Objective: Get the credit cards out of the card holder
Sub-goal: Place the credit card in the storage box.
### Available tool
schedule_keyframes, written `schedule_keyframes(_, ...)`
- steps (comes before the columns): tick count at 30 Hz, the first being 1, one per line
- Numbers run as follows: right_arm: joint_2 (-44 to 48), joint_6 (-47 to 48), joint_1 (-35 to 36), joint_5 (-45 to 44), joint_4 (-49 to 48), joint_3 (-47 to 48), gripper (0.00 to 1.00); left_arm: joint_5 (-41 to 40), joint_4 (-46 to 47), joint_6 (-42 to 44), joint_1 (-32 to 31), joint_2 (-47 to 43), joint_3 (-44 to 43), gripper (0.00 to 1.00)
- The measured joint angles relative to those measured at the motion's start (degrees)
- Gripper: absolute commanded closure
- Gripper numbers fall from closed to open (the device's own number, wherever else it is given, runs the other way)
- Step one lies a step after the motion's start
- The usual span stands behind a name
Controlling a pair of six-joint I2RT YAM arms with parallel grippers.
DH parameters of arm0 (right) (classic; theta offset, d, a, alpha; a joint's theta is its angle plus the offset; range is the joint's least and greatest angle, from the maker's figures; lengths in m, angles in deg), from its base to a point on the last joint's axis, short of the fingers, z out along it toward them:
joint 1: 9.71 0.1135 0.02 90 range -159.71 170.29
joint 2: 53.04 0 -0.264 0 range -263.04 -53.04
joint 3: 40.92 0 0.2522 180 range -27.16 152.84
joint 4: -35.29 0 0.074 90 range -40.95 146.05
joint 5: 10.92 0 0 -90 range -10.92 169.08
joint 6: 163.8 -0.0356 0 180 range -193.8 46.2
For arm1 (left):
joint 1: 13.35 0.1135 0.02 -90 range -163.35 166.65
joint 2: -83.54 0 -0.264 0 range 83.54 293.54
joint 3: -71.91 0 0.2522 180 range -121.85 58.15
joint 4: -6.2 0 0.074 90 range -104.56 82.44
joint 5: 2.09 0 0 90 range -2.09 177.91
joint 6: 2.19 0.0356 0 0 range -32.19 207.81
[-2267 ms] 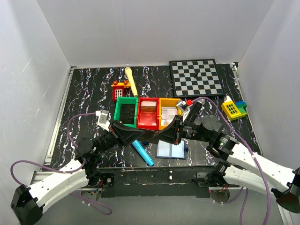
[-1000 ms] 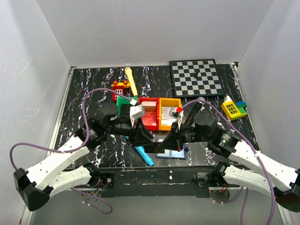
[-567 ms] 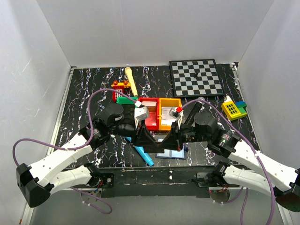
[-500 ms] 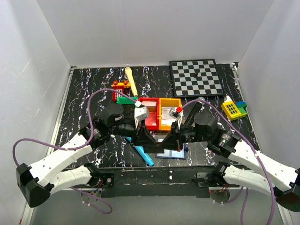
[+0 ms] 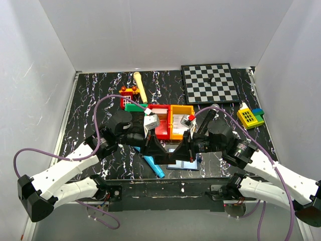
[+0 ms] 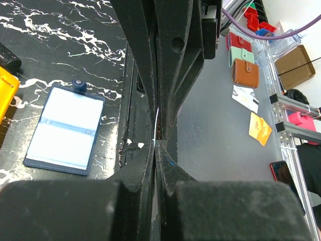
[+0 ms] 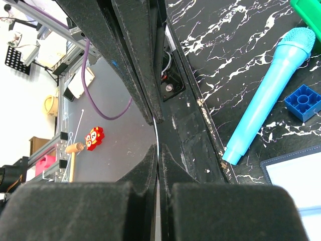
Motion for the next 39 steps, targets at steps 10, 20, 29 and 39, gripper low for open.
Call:
schedule_keyframes(10, 0.4, -1.2, 0.0, -1.9, 0.5, 0.0, 0.12, -0.9, -0.6, -0.6, -0.1, 0.1, 0.0, 1.0)
schedule_keyframes(20, 11.6, -1.3, -3.5, -14.5, 10.8, 1.4, 0.1, -11.7, -5.5, -6.7, 10.6, -3.9, 0.4, 1.0)
schedule_keyframes(29, 16.3, -2.5, -3.7, -21.0, 15.2, 2.1, 0.13, -23.8, -10.8, -11.1, 11.4, -10.9, -5.6, 1.0)
schedule_keyframes(39, 16.6, -3.0, -3.7, -19.4, 16.3, 2.1, 0.17, -22.2, -9.2, 7.3, 11.5, -18.2, 4.3, 1.0)
